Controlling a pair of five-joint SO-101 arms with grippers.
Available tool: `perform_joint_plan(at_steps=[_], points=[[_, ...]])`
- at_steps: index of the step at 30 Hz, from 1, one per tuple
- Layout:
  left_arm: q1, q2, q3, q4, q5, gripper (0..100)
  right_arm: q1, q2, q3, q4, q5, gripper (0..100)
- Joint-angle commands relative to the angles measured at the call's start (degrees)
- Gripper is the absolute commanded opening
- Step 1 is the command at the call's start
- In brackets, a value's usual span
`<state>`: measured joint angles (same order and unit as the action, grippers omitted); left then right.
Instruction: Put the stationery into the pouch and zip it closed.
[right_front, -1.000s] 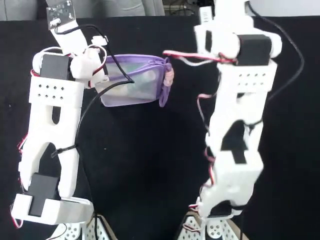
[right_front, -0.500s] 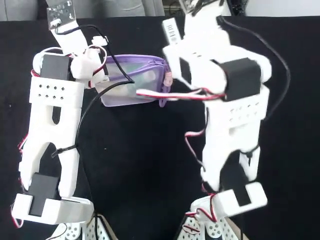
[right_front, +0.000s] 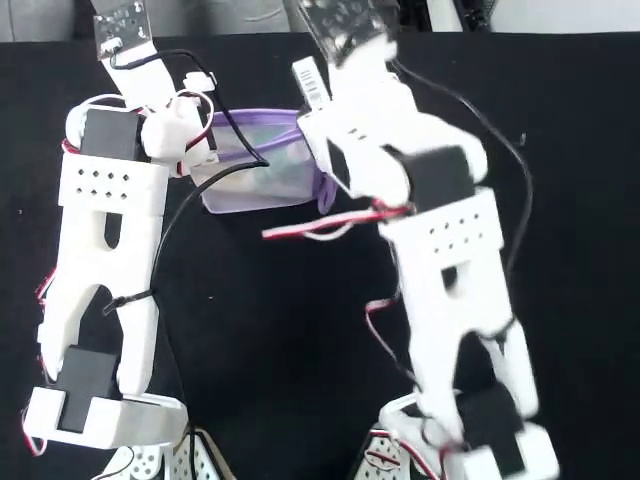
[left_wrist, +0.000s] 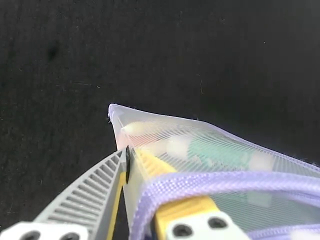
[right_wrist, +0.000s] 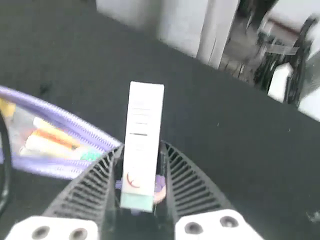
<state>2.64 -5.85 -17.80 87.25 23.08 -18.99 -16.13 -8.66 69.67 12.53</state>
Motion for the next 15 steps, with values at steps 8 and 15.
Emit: perform_joint_plan(at_steps=[8, 15], points=[[0.3, -0.9, 0.2, -1.1, 0.4, 3, -2.4, -14.6, 21.2, -24.3, 0.2, 1.1], [0.3, -0.9, 0.2, -1.1, 0.4, 3, -10.4, -16.0, 27.0, -36.3, 0.4, 1.1]])
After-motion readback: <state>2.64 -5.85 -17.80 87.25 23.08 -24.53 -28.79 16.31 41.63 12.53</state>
